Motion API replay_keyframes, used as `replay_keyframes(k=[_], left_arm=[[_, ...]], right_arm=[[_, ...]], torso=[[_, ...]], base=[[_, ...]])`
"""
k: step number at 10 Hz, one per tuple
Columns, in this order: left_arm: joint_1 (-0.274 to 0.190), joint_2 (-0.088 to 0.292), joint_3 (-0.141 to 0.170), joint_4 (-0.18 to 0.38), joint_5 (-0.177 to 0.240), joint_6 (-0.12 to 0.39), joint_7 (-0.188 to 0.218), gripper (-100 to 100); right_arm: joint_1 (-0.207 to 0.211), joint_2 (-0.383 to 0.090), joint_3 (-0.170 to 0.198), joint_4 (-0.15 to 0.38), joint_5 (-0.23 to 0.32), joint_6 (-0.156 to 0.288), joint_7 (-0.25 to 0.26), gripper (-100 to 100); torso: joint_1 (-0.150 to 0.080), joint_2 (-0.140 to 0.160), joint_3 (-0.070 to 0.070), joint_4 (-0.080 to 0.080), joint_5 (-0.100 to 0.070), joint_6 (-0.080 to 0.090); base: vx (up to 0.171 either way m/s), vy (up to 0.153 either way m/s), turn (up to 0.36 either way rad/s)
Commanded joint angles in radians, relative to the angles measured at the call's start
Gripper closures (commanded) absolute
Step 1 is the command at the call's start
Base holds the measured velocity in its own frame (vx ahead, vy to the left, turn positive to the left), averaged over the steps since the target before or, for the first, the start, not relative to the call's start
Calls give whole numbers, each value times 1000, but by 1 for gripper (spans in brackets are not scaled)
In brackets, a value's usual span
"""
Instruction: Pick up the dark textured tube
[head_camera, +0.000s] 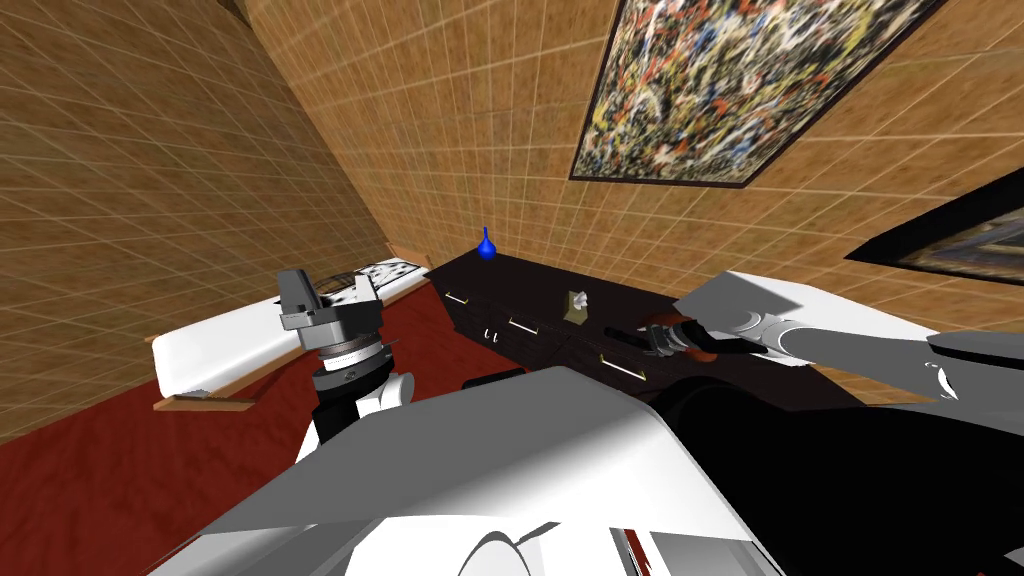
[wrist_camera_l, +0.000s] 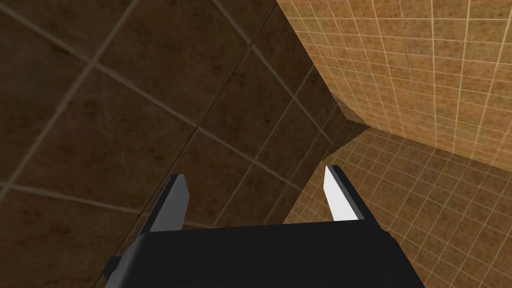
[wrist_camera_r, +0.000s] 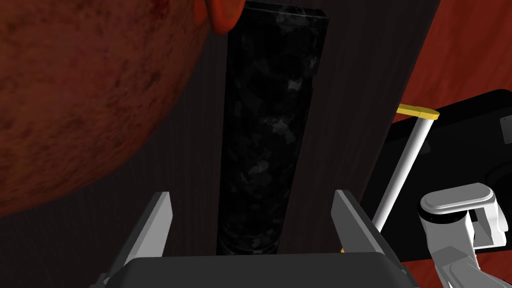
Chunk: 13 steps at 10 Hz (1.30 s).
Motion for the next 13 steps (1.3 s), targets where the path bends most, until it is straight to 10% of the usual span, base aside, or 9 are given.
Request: replay_keyframes(k=[1, 2, 3, 6, 7, 11, 12, 13], left_arm=[[0, 0, 0, 0, 0, 0, 0, 0], [0, 0, 0, 0, 0, 0, 0, 0], [0, 0, 0, 0, 0, 0, 0, 0], [0, 0, 0, 0, 0, 0, 0, 0], [0, 0, 0, 0, 0, 0, 0, 0], [0, 0, 0, 0, 0, 0, 0, 0], [0, 0, 0, 0, 0, 0, 0, 0], [0, 0, 0, 0, 0, 0, 0, 0]], right_arm=[[0, 0, 0, 0, 0, 0, 0, -100], [2, -2, 1, -1, 0, 0, 0, 0], [-2, 33, 18, 2, 9, 21, 10, -100], [12, 52, 19, -3, 8, 36, 18, -100], [11, 53, 20, -3, 9, 39, 19, 100], [13, 55, 21, -3, 9, 37, 18, 100], [13, 55, 21, -3, 9, 37, 18, 0], [-1, 26, 15, 1, 7, 17, 8, 100]], torso=[[0, 0, 0, 0, 0, 0], [0, 2, 1, 0, 0, 0], [0, 3, 2, 1, 0, 0], [-2, 2, 1, 1, -1, 0], [-1, 3, 2, 1, 0, 1], [-1, 3, 2, 1, 1, -1], [-1, 3, 2, 1, 1, -1], [-1, 3, 2, 1, 1, -1]], base=[[21, -1, 17], [0, 0, 0], [27, -13, 96], [32, -22, 67], [0, 0, 0], [0, 1, -3], [0, 0, 0], [-20, 14, -121]])
